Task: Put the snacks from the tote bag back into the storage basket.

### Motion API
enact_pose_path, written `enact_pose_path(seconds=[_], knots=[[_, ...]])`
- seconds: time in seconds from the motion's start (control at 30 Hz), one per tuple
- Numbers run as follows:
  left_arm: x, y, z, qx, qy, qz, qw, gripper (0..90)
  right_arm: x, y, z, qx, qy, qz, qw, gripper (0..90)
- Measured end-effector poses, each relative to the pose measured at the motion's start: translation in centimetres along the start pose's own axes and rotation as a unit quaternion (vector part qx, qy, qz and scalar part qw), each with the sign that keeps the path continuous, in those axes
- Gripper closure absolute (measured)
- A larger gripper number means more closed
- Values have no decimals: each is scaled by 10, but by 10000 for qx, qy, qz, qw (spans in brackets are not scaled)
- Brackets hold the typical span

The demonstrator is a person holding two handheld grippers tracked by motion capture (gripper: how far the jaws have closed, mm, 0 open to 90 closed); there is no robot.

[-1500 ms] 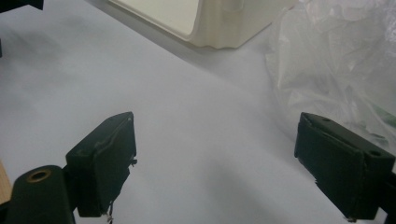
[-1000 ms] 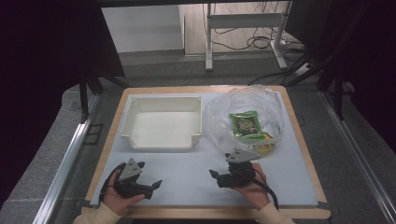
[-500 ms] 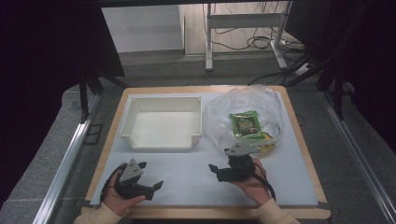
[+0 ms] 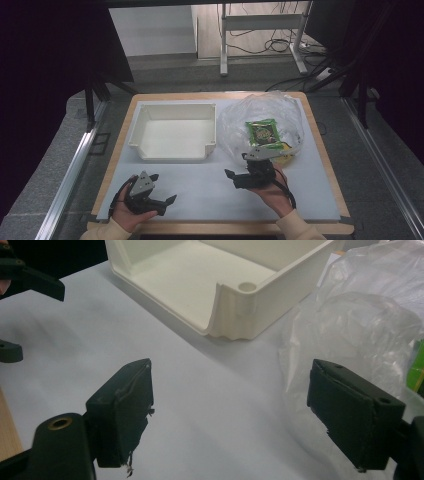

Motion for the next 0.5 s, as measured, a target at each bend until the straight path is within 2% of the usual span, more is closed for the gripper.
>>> enact_pose_path(seconds=[0.5], knots=[[1, 0, -1, 5, -15, -19, 10000, 65, -16, 0, 12, -52, 52, 53, 10000, 191]])
Point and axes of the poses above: each handheld gripper's, and its own axes: y roughly forward along the jaws, x roughly out of its underside, z roughly to its right, the point moved 4 cm from there along y, roughly forward along the jaws, and after that the axes turned 6 degrees about x, right-handed, at the moved point
